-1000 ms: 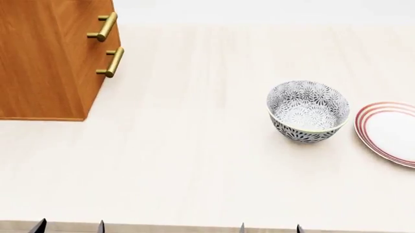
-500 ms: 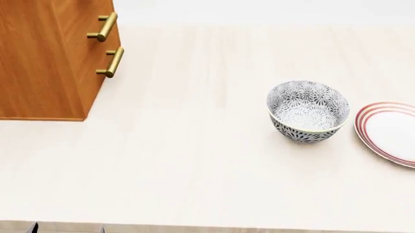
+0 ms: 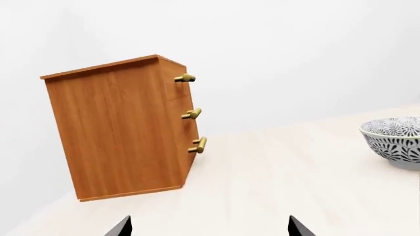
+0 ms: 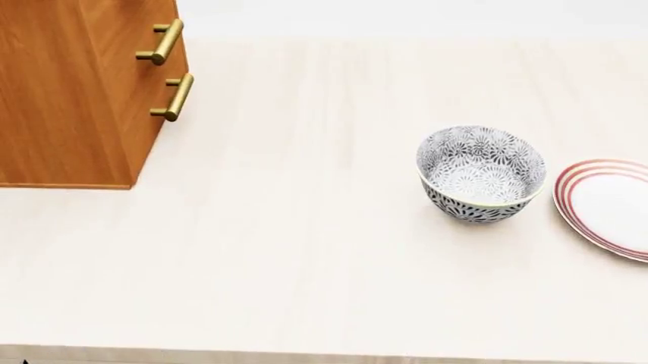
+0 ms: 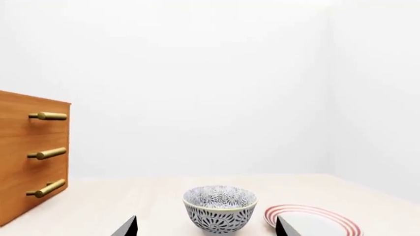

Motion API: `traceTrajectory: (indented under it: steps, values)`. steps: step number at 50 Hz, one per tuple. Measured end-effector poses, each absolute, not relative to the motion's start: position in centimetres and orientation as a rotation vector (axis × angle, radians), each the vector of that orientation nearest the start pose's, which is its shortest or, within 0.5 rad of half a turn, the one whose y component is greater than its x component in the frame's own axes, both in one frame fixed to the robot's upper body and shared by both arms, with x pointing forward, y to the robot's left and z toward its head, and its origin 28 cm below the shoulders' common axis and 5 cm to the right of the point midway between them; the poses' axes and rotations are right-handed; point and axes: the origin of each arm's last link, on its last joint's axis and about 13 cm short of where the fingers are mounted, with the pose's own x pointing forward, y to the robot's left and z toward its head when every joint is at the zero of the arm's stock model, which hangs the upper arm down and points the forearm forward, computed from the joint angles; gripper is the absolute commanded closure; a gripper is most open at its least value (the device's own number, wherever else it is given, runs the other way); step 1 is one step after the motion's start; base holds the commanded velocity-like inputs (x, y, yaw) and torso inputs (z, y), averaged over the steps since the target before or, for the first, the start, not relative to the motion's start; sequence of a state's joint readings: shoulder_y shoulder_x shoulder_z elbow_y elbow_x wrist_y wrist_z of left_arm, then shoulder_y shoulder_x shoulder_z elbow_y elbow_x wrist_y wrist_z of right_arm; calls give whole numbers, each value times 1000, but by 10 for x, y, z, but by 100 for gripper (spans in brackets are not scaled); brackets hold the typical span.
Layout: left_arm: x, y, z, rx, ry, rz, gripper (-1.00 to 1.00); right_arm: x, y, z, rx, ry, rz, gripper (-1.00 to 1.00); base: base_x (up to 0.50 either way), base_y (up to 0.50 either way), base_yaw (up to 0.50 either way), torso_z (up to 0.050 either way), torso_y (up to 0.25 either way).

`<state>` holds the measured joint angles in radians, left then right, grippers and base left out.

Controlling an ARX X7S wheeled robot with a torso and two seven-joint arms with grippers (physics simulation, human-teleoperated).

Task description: Put the bowl on top of the cabinet.

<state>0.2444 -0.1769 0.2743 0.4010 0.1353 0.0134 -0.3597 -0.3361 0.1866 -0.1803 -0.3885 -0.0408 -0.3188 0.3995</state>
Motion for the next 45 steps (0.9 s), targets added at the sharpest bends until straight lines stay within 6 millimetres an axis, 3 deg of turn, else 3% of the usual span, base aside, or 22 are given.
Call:
traceTrajectory:
  steps: [9, 38, 45]
  values:
    - [151, 184, 47, 197, -204, 45, -100, 133, -91, 56, -39, -382, -141, -100, 211, 0, 0, 0, 0]
    - [155, 186, 46, 185, -202, 38, -100, 133, -90, 55, -54, -399, -139, -100, 442, 0, 0, 0, 0]
    - [154, 187, 45, 175, -211, 35, -100, 133, -89, 54, -55, -408, -153, -100, 0, 0, 0, 50, 0]
